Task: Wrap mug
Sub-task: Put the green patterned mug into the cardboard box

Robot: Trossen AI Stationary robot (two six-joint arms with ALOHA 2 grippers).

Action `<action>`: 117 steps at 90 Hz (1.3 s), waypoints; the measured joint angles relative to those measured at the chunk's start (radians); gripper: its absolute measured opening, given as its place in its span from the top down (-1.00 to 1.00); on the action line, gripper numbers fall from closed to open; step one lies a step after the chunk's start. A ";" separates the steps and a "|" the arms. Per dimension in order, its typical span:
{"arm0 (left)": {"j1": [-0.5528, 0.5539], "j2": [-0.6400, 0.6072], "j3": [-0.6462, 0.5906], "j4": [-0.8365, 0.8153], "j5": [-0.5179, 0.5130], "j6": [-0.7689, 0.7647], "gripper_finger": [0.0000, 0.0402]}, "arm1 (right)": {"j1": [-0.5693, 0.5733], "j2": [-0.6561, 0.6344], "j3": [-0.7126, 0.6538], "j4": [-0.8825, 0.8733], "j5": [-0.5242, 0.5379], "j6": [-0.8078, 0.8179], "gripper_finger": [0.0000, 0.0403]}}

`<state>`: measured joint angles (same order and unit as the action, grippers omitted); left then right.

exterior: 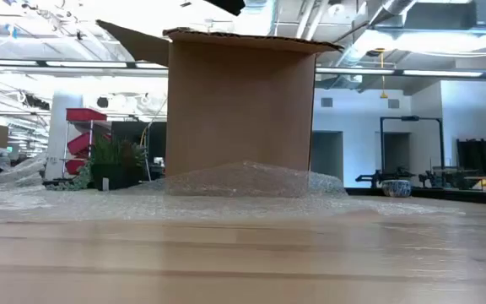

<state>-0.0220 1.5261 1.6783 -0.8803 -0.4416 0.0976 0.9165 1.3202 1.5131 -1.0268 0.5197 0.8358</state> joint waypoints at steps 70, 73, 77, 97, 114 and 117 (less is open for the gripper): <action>-0.055 0.003 0.000 -0.045 -0.157 -0.177 0.02 | 0.017 0.029 0.000 0.314 0.066 0.028 0.85; -0.043 0.007 0.000 -0.046 -0.157 -0.177 0.02 | 0.016 0.029 0.000 0.325 0.066 0.028 0.85; -0.026 0.014 0.000 -0.047 -0.151 -0.178 0.02 | 0.016 0.029 0.000 0.336 0.065 0.029 0.85; 0.099 0.034 -0.033 -0.022 0.036 -0.189 0.02 | 0.010 0.029 0.000 0.399 0.057 0.054 0.85; 0.169 0.045 -0.095 -0.023 0.168 -0.221 0.03 | 0.010 0.029 0.000 0.451 0.056 0.051 0.85; 0.172 0.045 -0.111 -0.023 0.171 -0.233 0.05 | 0.010 0.029 0.000 0.458 0.056 0.050 0.85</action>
<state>0.1501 1.5715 1.5676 -0.9028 -0.2706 -0.1355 0.9268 1.3491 1.5131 -0.5688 0.5759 0.8856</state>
